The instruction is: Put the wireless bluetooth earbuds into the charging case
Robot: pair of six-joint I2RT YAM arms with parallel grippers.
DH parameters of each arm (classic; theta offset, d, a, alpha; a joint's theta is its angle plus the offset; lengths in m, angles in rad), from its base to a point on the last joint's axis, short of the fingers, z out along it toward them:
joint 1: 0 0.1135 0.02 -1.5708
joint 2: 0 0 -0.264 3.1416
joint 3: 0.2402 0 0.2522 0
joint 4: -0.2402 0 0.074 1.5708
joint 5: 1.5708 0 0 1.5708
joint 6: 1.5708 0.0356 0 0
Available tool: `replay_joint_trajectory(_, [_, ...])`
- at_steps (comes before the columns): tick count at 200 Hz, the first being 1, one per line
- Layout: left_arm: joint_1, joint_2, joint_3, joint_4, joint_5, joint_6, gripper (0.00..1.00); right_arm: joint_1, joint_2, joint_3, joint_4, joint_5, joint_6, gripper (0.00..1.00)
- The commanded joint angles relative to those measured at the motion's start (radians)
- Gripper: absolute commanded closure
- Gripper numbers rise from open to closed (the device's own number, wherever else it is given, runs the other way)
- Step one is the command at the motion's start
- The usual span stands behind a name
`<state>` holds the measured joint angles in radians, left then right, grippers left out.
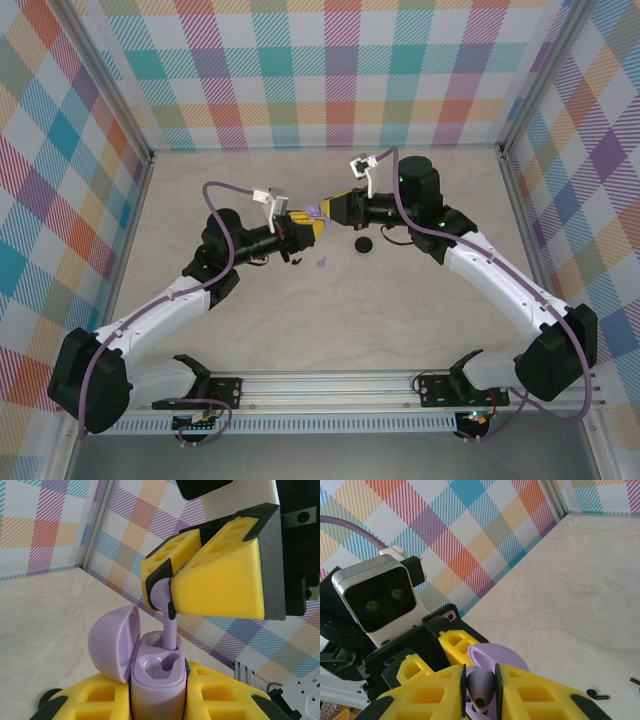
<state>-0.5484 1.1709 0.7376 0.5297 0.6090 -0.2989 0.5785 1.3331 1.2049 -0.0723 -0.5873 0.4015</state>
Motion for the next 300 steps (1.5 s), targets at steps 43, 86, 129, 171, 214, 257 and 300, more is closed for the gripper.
replay_joint_trajectory(43, [-0.013,-0.027,0.034,0.034,-0.028,0.003,0.82,0.014,0.008,0.015,-0.004,-0.015,-0.036,0.76])
replay_joint_trajectory(86, [-0.013,-0.029,0.033,0.039,-0.04,0.003,0.82,0.015,0.005,0.01,-0.026,0.001,-0.049,0.76])
replay_joint_trajectory(129, [-0.013,-0.03,0.038,0.035,-0.015,0.004,0.82,0.016,0.005,0.014,-0.048,0.01,-0.061,0.75])
replay_joint_trajectory(171, [-0.013,-0.032,0.039,0.021,-0.005,0.008,0.82,0.016,-0.006,0.016,-0.059,0.023,-0.066,0.66])
replay_joint_trajectory(214, [-0.013,-0.037,0.049,-0.05,0.0,0.04,0.82,0.015,-0.027,0.015,-0.079,0.065,-0.075,0.52])
replay_joint_trajectory(257, [-0.013,-0.052,0.068,-0.178,-0.024,0.099,0.82,0.015,-0.07,0.002,-0.137,0.258,-0.074,0.45])
replay_joint_trajectory(300, [-0.013,-0.104,0.061,-0.258,-0.063,0.154,0.82,0.01,-0.037,0.041,-0.298,0.54,-0.039,0.43])
